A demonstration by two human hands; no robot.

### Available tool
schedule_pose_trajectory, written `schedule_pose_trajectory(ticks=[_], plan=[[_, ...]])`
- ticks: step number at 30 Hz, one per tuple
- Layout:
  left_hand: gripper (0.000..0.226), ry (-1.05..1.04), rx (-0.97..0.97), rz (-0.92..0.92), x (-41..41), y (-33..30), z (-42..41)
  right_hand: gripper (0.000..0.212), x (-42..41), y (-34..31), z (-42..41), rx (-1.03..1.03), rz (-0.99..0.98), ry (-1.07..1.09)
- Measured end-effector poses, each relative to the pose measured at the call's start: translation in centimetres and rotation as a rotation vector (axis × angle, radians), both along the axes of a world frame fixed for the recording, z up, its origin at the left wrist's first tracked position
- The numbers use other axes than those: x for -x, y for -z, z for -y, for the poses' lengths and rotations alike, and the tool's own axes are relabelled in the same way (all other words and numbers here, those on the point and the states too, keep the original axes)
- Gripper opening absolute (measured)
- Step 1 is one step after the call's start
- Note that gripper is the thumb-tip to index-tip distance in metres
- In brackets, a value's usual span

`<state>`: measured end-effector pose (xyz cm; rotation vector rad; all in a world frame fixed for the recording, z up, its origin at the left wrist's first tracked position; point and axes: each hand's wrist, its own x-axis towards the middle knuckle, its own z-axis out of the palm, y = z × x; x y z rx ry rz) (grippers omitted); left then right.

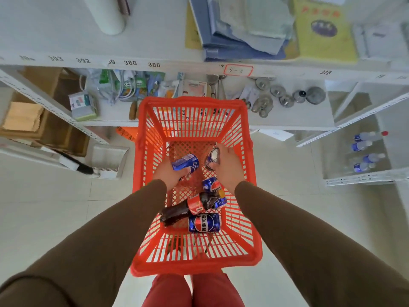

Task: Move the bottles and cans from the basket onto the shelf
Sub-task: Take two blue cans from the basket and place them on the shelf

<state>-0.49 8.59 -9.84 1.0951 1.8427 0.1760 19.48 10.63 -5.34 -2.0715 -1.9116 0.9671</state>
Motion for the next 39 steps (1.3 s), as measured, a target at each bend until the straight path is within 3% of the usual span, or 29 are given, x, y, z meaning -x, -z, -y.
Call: schedule_pose_trajectory(ticks=[5,10,21,27,39], plan=[[0.079,0.033,-0.151,-0.009,0.6,-6.0,-1.8,0.051,-0.6,-6.3,1.0,-0.100,-0.082,0.086],[0.091,0.143,-0.284,0.018,-0.9,-14.1,-3.3,0.054,-3.9,-12.8,3.4,-0.132,-0.214,0.306],[0.072,0.559,-0.576,0.197,-17.5,-29.9,-0.1,0.055,-18.7,-25.0,16.6,-0.347,-0.524,0.773],[0.051,0.798,-0.589,0.415,-32.3,-33.6,9.0,0.050,-28.9,-29.1,30.0,-0.485,-0.562,0.973],[0.070,1.198,-0.489,0.669,-62.9,-33.8,41.0,0.045,-49.9,-30.8,65.7,-0.660,-0.367,1.356]])
